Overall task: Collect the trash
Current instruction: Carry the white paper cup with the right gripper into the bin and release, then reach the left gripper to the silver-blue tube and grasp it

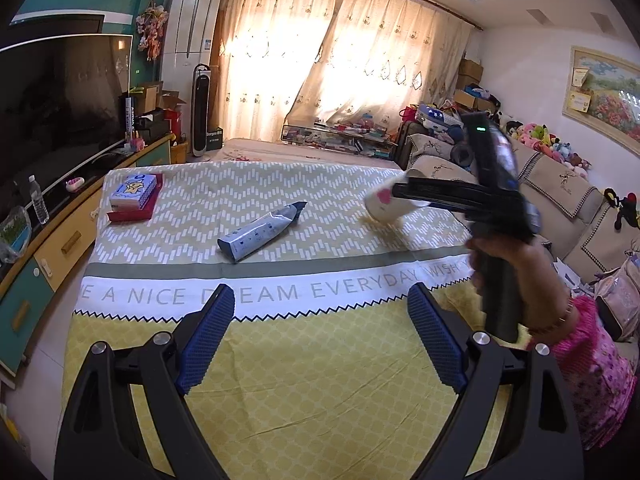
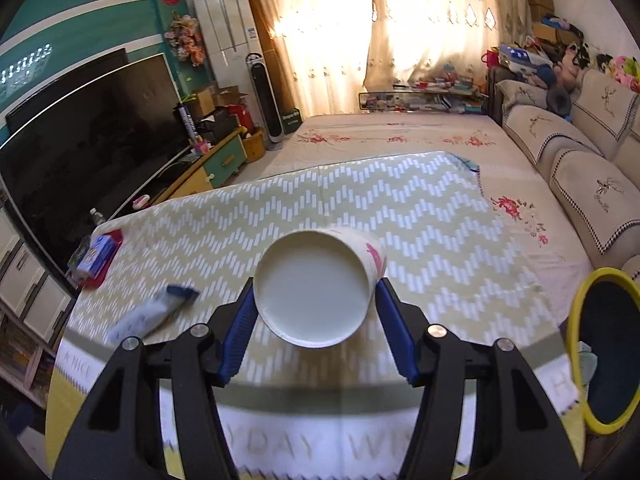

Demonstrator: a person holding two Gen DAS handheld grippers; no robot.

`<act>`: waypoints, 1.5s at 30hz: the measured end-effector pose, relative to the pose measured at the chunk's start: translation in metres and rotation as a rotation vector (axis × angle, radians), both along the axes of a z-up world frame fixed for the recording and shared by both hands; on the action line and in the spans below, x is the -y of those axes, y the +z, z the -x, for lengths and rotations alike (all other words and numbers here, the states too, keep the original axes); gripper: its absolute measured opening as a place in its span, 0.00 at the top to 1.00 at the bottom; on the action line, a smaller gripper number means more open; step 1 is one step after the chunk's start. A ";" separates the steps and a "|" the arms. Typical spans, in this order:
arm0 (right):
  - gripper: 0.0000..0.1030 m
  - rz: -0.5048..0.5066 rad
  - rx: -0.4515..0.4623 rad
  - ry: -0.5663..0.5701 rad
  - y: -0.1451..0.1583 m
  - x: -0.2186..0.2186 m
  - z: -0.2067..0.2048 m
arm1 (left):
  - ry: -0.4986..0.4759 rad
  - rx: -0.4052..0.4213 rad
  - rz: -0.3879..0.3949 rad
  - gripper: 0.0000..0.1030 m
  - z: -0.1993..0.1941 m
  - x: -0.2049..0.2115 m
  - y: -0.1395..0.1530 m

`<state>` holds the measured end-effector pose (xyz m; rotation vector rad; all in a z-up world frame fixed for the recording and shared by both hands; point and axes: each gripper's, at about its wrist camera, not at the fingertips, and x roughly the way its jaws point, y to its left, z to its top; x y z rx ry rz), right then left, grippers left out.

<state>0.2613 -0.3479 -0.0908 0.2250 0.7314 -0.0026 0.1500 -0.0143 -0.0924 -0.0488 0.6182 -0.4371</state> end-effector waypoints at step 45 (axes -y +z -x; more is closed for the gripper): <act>0.34 -0.015 0.137 -0.282 -0.011 0.174 0.133 | -0.097 -0.102 -0.166 0.16 -0.135 0.036 -0.037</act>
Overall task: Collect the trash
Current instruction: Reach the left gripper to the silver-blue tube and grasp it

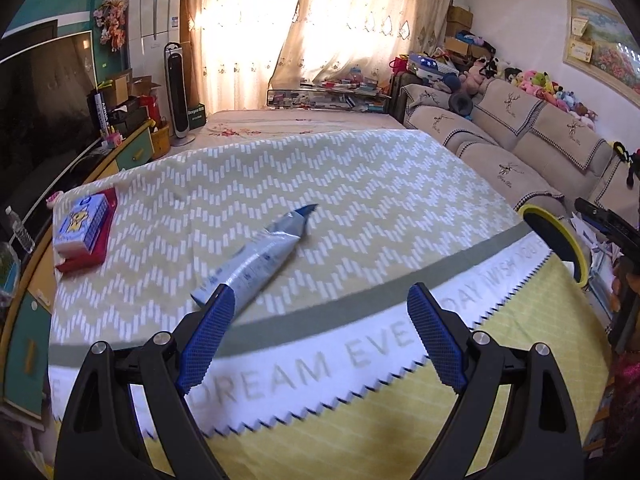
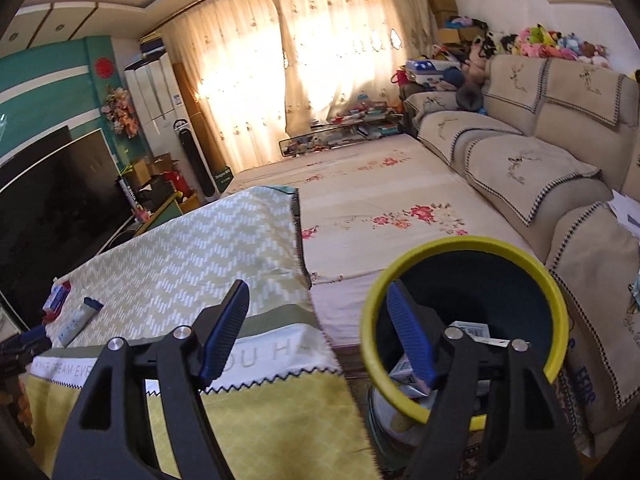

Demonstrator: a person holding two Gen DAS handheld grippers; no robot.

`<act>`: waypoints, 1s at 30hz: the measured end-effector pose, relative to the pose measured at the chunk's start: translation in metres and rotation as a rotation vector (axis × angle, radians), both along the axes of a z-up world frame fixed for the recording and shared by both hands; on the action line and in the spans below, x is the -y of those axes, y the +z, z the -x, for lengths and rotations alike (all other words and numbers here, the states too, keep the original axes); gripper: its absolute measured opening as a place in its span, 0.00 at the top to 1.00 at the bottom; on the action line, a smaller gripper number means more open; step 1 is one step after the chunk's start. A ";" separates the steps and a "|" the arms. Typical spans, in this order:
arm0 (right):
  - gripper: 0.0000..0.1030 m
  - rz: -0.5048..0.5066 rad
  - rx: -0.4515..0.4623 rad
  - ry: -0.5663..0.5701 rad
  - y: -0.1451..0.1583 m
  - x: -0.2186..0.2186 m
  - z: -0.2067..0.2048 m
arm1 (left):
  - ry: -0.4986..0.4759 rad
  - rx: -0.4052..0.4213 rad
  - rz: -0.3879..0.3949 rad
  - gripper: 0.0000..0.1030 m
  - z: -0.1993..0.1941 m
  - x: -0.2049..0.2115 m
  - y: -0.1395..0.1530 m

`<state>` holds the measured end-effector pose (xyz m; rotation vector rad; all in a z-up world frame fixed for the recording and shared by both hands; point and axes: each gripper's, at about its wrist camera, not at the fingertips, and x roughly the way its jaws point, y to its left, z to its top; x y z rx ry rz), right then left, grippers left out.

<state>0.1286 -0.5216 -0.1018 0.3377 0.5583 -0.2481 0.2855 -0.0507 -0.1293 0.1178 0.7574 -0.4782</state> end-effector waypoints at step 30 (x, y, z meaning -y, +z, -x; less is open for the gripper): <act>0.33 0.014 0.039 0.021 0.015 0.007 0.036 | -0.036 -0.038 -0.048 0.90 -0.021 0.053 -0.007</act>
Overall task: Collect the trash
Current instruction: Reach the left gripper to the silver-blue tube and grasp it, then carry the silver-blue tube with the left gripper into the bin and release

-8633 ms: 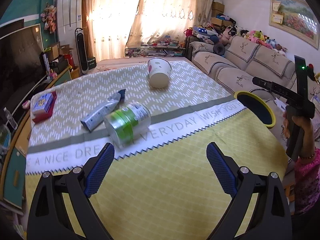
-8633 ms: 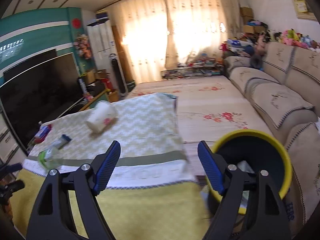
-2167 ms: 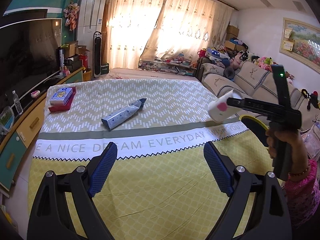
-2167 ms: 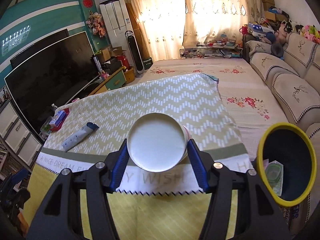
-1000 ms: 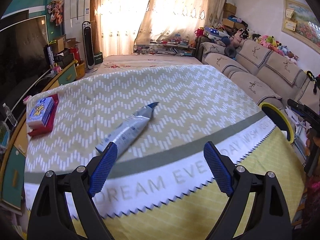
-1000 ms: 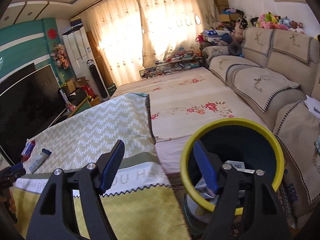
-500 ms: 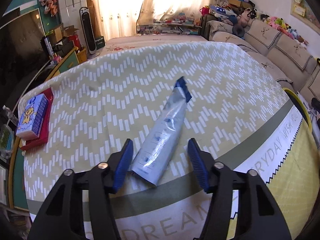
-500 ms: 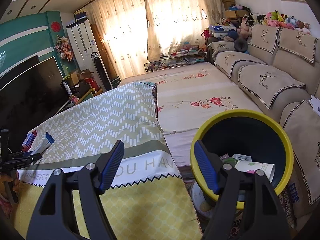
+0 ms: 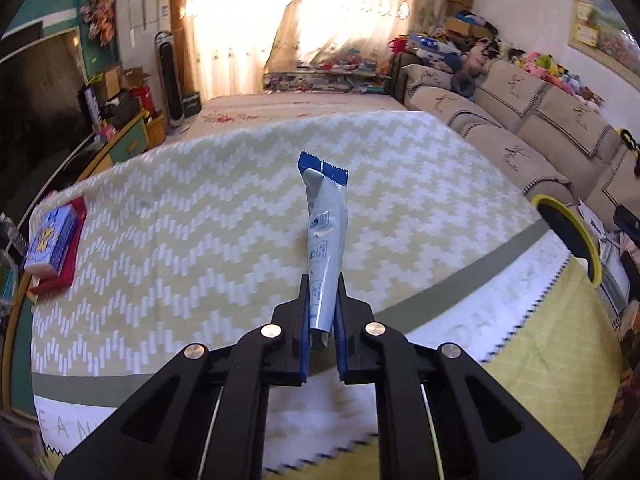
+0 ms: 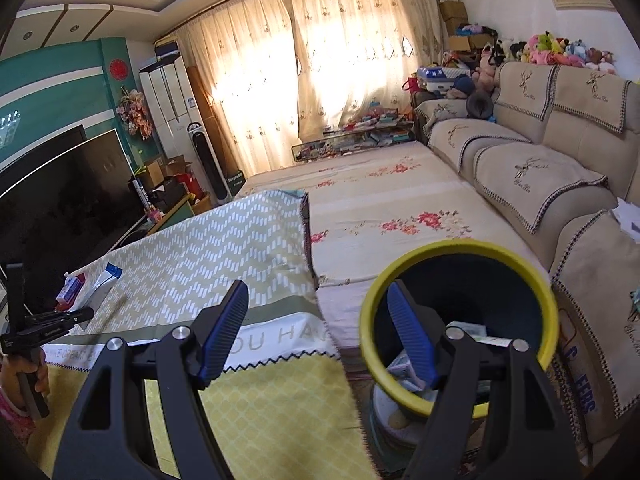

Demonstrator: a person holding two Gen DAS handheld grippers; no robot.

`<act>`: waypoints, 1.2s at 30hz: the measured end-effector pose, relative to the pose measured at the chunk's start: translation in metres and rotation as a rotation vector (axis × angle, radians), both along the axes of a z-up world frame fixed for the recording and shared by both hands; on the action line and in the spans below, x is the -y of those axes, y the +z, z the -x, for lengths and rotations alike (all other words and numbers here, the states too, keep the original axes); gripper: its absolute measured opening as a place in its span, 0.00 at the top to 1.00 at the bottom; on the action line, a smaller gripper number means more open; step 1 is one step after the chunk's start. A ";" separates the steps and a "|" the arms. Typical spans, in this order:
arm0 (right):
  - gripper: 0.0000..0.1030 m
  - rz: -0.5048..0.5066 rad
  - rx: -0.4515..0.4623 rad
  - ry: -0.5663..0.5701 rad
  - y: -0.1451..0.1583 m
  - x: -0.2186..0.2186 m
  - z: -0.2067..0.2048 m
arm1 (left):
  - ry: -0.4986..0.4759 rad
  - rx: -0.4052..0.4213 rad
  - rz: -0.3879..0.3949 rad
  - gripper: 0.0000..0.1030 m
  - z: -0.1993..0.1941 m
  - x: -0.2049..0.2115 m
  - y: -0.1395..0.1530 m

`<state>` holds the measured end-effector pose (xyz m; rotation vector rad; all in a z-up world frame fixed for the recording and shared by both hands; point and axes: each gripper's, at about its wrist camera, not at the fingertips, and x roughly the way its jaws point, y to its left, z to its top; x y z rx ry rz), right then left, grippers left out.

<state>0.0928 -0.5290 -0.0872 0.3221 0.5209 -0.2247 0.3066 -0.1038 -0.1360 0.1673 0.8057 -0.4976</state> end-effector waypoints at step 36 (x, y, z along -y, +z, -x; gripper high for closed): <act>0.26 0.037 0.022 -0.183 0.020 0.081 0.095 | -0.458 -0.028 0.024 0.08 0.104 0.340 0.014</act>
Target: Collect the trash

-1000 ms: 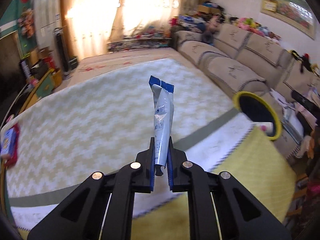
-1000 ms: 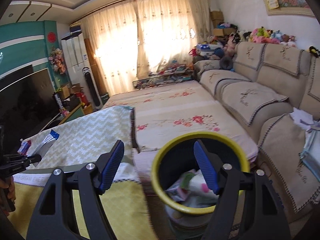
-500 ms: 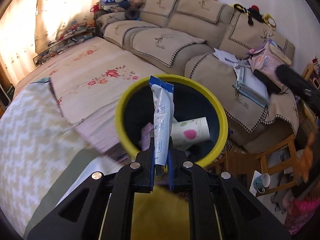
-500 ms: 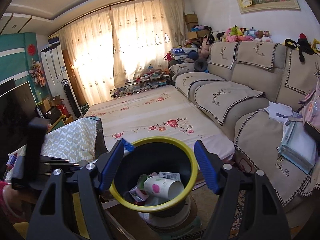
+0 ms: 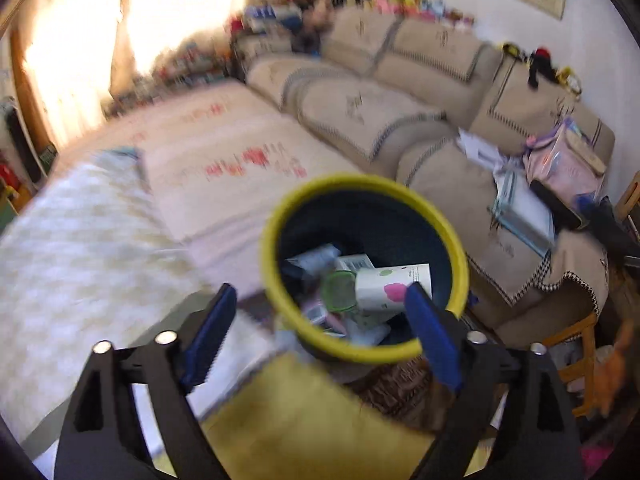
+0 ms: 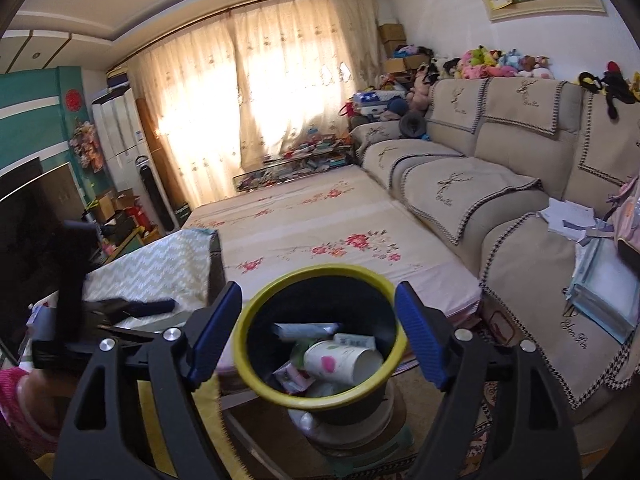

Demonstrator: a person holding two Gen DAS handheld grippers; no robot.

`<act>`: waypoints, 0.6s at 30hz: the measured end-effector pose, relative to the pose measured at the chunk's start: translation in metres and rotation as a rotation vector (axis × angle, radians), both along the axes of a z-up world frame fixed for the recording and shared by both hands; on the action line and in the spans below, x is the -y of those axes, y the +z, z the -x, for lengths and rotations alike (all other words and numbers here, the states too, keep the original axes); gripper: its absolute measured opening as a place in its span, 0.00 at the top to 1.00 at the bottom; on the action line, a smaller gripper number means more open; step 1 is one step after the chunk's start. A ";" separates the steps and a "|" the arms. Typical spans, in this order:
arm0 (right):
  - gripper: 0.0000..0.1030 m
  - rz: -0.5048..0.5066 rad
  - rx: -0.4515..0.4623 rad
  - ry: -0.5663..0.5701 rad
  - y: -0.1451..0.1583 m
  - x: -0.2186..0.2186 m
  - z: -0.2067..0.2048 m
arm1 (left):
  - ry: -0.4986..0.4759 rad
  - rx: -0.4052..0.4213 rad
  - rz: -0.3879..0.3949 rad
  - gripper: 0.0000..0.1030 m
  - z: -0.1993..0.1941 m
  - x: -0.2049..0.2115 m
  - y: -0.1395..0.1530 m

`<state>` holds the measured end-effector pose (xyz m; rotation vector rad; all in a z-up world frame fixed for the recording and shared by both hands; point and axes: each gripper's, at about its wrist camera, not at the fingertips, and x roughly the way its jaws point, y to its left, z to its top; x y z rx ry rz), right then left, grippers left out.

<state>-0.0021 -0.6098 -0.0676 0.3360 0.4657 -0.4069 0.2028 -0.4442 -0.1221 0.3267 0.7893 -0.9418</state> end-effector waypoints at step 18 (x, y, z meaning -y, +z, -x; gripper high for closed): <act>0.07 0.155 0.060 0.302 0.055 -0.147 0.017 | 0.768 0.245 0.147 0.04 0.148 -0.380 0.088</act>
